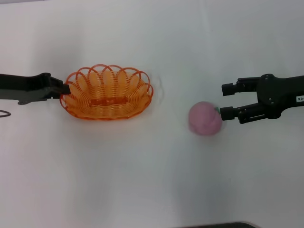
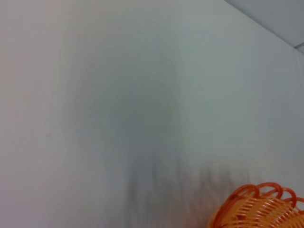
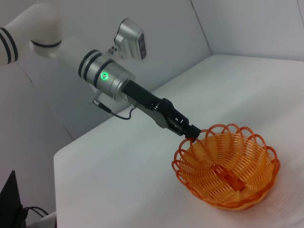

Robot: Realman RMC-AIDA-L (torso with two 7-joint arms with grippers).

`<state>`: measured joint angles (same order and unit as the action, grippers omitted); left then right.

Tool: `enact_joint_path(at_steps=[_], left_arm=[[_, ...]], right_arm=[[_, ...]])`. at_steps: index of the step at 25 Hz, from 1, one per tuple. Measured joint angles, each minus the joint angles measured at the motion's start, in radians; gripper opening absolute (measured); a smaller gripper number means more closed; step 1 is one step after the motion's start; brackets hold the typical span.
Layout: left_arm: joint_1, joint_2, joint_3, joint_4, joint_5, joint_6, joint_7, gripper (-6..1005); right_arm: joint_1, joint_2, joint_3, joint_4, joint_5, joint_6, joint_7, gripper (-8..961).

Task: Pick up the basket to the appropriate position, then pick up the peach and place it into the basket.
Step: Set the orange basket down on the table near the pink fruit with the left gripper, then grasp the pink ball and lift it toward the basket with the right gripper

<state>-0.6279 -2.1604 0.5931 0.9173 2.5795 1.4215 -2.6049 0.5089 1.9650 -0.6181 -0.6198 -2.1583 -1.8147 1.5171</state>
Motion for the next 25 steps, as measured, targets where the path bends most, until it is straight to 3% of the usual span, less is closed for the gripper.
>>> enact_joint_path(at_steps=[4, 8, 12, 16, 20, 25], left_arm=[[0.017, 0.013, -0.008, 0.001, -0.064, 0.018, 0.039, 209], [0.053, 0.037, -0.014, 0.011, -0.194, 0.058, 0.121, 401], [0.088, 0.049, -0.072, 0.019, -0.374, 0.142, 0.343, 565], [0.123, 0.048, -0.146, 0.011, -0.501, 0.315, 0.681, 693], [0.176, 0.033, -0.123, 0.042, -0.505, 0.442, 0.952, 736], [0.246, 0.012, -0.090, 0.067, -0.425, 0.434, 1.170, 790]], right_arm=[[0.000, 0.000, 0.000, 0.000, 0.000, 0.000, 0.000, 915], [0.001, 0.000, 0.008, 0.000, 0.000, 0.000, -0.001, 915], [0.011, 0.000, 0.028, 0.000, 0.001, -0.011, 0.000, 914], [0.028, 0.001, 0.046, -0.001, 0.003, -0.031, 0.004, 915], [0.039, 0.000, 0.058, -0.004, 0.011, -0.032, 0.015, 915], [0.047, 0.010, 0.055, -0.049, 0.014, -0.013, 0.058, 915]])
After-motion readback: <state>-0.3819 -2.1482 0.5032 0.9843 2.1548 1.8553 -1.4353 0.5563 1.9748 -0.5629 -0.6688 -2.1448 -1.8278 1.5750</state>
